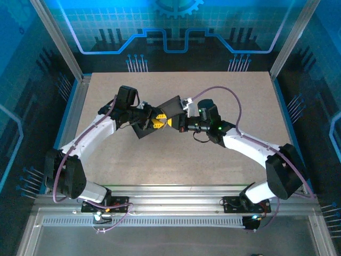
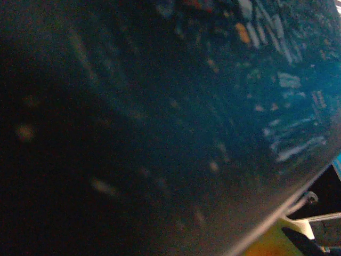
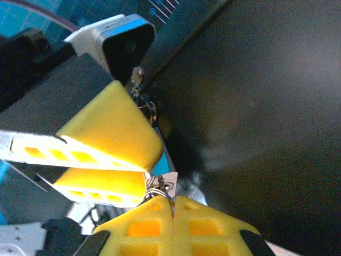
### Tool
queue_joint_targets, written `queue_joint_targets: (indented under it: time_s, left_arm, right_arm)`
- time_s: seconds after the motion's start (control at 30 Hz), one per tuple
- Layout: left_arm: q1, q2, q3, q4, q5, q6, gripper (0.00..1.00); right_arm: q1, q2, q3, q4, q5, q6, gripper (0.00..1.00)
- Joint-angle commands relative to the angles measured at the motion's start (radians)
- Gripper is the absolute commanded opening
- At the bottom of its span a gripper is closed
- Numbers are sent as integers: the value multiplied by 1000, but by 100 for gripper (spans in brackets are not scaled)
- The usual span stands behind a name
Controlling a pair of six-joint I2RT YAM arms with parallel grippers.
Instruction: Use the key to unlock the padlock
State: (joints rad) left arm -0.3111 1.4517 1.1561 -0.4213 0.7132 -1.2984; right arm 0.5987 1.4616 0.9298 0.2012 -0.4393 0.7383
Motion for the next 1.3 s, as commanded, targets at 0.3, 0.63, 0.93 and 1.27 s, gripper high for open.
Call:
queue_joint_targets:
  time_s: [0.3, 0.63, 0.93, 1.27]
  left_arm:
    - [1, -60, 38, 51, 90, 33, 0]
    - [6, -63, 34, 56, 95, 19, 0]
    - [9, -57, 36, 49, 103, 19, 0]
    - [10, -42, 45, 41, 108, 20, 0]
  right_arm:
    - [-30, -37, 64, -192, 82, 160, 16]
    - [-60, -75, 129, -365, 69, -47, 22]
    - [-32, -248, 42, -402, 226, -799, 26]
    - [231, -269, -310, 266, 753, -1560, 24]
